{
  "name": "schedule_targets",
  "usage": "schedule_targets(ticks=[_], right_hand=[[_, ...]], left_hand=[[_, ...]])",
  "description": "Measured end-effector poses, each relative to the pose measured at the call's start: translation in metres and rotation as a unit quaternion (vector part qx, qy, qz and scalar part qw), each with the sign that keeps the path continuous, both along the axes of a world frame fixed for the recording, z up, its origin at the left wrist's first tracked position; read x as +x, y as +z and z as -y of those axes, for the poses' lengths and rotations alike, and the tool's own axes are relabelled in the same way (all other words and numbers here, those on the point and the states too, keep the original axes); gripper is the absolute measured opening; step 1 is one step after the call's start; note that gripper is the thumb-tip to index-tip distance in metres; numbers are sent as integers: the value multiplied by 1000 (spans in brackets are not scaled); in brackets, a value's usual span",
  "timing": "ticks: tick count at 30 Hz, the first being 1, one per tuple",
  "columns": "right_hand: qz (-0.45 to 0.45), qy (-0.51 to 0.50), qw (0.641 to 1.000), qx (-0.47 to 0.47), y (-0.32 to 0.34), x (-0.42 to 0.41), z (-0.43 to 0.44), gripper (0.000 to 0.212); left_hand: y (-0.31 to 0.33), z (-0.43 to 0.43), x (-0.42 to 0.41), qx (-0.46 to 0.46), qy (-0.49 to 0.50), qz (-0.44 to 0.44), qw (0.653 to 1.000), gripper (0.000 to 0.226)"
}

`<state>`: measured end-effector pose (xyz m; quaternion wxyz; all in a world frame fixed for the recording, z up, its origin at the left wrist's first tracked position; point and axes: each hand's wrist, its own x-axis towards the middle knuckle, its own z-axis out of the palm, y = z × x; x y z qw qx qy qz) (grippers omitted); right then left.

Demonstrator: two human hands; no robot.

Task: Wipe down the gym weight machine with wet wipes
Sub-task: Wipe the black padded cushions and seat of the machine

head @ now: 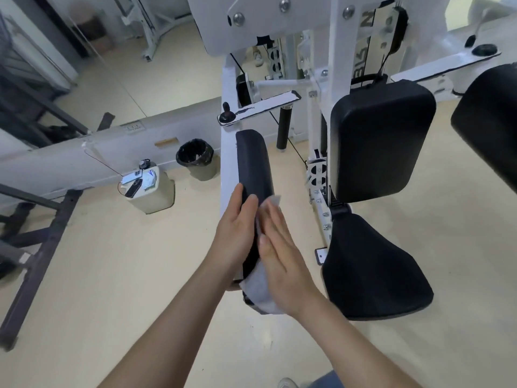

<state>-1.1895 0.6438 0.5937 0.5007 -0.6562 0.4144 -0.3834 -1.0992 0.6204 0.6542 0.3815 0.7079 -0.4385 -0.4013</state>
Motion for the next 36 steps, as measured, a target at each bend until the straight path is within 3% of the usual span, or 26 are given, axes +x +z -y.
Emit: schedule_targets(ticks=[3, 5, 8, 11, 13, 16, 21, 25, 29, 32, 36], right_hand=[[-145, 24, 982, -119, 3, 19, 75, 55], [-203, 28, 974, -93, 4, 31, 133, 60], [-241, 13, 970, -23, 12, 42, 191, 61], [-340, 21, 931, -129, 14, 33, 162, 59], [-319, 82, 912, -244, 15, 18, 112, 62], [-316, 209, 883, -277, 16, 14, 121, 60], [-387, 122, 891, -204, 24, 62, 241, 56], [-322, 60, 938, -113, 17, 60, 240, 58], [-187, 61, 978, -70, 4, 22, 138, 61], [-133, 48, 990, 8, 3, 3, 86, 64], [-145, -17, 985, 87, 4, 38, 150, 63]], left_hand=[[0, 7, 9, -13, 40, -40, 998, 39], [-3, 9, 13, -17, 57, -51, 997, 38], [-8, 11, 12, -12, 70, 19, 997, 49], [-12, 7, 4, -37, 91, 89, 991, 50], [-17, 0, -1, -71, 80, 100, 989, 48], [-26, -4, -5, -84, 43, 141, 985, 54], [-27, -3, -6, -21, -31, 248, 968, 62], [-27, -1, -5, -37, -34, 236, 970, 58], [-33, 1, -3, -86, -40, 215, 972, 52], [-35, 0, -2, -106, -27, 206, 973, 48], [-36, -1, 0, -134, -2, 243, 961, 59]])
